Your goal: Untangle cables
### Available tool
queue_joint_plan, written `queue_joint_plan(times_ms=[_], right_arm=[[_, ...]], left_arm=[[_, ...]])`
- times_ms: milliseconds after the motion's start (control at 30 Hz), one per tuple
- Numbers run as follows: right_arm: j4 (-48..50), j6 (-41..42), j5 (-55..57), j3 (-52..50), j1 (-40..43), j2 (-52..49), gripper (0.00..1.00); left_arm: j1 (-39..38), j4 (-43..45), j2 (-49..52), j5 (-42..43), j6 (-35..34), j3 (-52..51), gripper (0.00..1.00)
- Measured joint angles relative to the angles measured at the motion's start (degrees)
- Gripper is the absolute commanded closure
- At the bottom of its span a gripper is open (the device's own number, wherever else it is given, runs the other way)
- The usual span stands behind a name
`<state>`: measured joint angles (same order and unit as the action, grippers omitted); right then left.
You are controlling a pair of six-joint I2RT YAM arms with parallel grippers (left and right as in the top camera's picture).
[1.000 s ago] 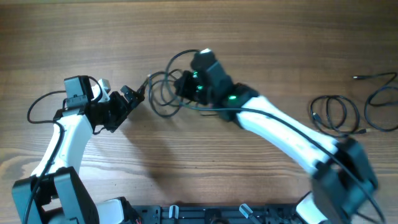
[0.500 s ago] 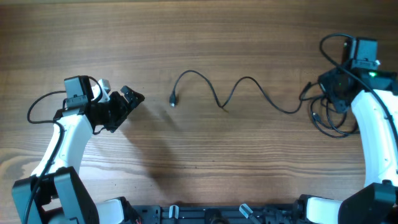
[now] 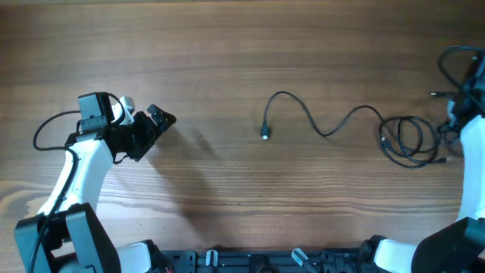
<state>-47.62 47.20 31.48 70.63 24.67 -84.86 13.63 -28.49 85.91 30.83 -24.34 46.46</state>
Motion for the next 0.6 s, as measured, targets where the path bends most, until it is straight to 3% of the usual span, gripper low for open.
queue_joint_plan(times_ms=[133, 367, 600], right_arm=[[1.6, -3.7, -11.5, 0.0, 2.7, 0.0, 0.95], [1.8, -21.3, -45.4, 0.0, -5.0, 0.0, 0.95], [3.3, -26.0, -53.2, 0.0, -19.7, -5.2, 0.8]], left_arm=[[0.0, 0.0, 0.0, 0.0, 0.0, 0.0, 0.0], [0.0, 0.0, 0.0, 0.0, 0.0, 0.0, 0.0], [0.0, 0.0, 0.0, 0.0, 0.0, 0.0, 0.0]])
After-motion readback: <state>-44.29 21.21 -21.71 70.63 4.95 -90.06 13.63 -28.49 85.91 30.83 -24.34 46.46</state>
